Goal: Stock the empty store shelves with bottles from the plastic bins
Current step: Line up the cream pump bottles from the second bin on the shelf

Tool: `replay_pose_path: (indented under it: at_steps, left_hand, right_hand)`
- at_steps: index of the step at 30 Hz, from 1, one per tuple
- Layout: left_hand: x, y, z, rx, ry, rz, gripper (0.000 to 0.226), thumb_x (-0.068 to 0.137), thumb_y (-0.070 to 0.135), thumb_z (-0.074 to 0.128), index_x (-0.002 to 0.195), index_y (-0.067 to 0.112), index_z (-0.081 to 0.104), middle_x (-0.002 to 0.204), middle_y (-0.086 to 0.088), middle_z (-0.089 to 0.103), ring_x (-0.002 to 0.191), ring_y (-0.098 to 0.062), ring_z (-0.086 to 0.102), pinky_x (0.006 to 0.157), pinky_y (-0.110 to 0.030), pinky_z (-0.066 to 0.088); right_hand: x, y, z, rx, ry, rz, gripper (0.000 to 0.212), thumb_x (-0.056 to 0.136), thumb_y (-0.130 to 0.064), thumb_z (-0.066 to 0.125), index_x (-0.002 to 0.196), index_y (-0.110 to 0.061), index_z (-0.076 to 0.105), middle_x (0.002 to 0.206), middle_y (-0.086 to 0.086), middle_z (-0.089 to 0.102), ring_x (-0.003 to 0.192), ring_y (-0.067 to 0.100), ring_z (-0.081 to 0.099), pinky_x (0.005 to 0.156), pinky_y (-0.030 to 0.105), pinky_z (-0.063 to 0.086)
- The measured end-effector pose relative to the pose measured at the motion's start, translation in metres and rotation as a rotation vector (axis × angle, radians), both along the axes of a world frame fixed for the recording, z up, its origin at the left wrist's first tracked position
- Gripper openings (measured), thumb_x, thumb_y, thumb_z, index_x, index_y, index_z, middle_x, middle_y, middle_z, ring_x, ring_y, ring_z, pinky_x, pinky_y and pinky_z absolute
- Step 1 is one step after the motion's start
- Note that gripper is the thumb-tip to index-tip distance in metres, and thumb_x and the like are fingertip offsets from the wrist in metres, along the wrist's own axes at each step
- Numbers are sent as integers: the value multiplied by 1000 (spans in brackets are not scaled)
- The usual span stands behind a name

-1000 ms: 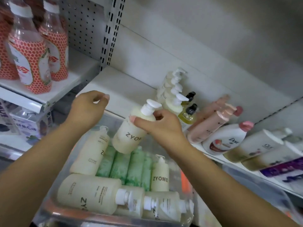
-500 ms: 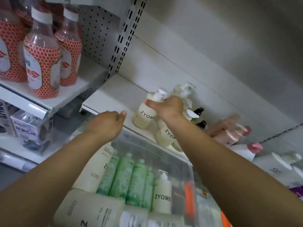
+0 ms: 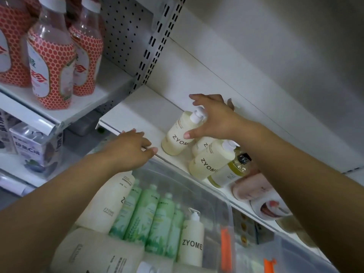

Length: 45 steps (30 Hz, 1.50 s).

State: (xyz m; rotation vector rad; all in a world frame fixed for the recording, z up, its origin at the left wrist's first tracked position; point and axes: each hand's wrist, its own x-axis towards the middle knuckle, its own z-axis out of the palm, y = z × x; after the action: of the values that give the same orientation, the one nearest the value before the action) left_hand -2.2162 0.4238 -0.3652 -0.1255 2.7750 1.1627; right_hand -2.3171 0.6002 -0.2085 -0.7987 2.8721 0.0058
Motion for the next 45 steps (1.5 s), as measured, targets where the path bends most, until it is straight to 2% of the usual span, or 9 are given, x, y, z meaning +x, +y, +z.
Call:
replay_pose_path:
  at_steps: [2, 5, 10, 18, 24, 35, 38, 42, 45]
  left_hand:
    - [0, 3, -1, 114, 15, 48, 55, 96, 58, 49, 143, 29, 52, 159, 2, 37, 151, -13, 20, 123, -34, 13]
    - [-6, 4, 3, 214, 22, 111, 58, 94, 60, 51, 143, 29, 52, 153, 5, 46, 140, -15, 42, 110, -30, 33]
    - [-22, 7, 2, 198, 2, 125, 60, 96, 60, 47, 145, 26, 50, 154, 5, 43, 143, -14, 36, 109, -27, 29]
    - [-43, 2, -3, 173, -35, 57, 63, 95, 65, 37, 144, 28, 52, 152, 8, 47, 141, -13, 40, 106, -27, 29]
    - [-42, 14, -7, 151, -20, 87, 60, 95, 65, 40, 145, 33, 48, 162, 9, 30, 152, -8, 12, 120, -30, 12]
    - [-39, 19, 3, 158, -16, 77, 54, 100, 55, 40, 143, 24, 50, 160, 10, 32, 152, -6, 10, 117, -26, 11]
    - [-38, 15, 0, 185, 1, 87, 55, 100, 54, 42, 143, 22, 52, 159, 9, 35, 151, -5, 14, 117, -26, 16]
    - [-37, 12, -4, 228, 30, 126, 54, 98, 53, 49, 140, 20, 56, 154, 4, 44, 149, -6, 24, 113, -27, 23]
    - [-35, 5, -2, 220, 43, 152, 46, 96, 51, 53, 126, 20, 66, 138, 2, 59, 133, -14, 48, 101, -26, 34]
  right_hand:
    - [-9, -9, 0, 161, 13, 60, 90, 63, -58, 86, 141, -39, 45, 126, -16, 54, 133, 9, 33, 121, 45, 6]
    - [-24, -20, 4, 177, 21, 38, 69, 68, -57, 84, 127, -34, 56, 116, -13, 53, 108, 14, 39, 98, 30, 32]
    - [-67, -25, -3, 74, 22, -35, 68, 60, -54, 89, 117, -30, 60, 117, -8, 56, 107, 19, 57, 85, 31, 49]
    - [-142, -10, -2, 151, 85, -21, 70, 67, -46, 89, 126, -23, 60, 125, -6, 53, 110, 13, 51, 91, 30, 45]
    - [-169, -4, -10, 137, 126, -48, 70, 67, -43, 90, 127, -21, 59, 125, -3, 56, 117, 18, 54, 103, 38, 46]
    - [-173, 7, -21, 202, 221, 27, 75, 76, -38, 85, 140, -18, 53, 134, 7, 49, 126, 26, 49, 107, 39, 41]
    - [-173, 11, -25, 198, 258, 35, 73, 77, -45, 82, 139, -23, 53, 133, 3, 49, 126, 24, 48, 105, 43, 41]
    - [-166, 13, -27, 392, 537, 134, 76, 78, -64, 71, 140, -26, 49, 141, 0, 46, 133, 24, 38, 102, 46, 29]
    - [-157, 15, -25, 325, 563, 134, 79, 76, -67, 70, 140, -25, 48, 145, -2, 43, 135, 23, 36, 105, 47, 26]
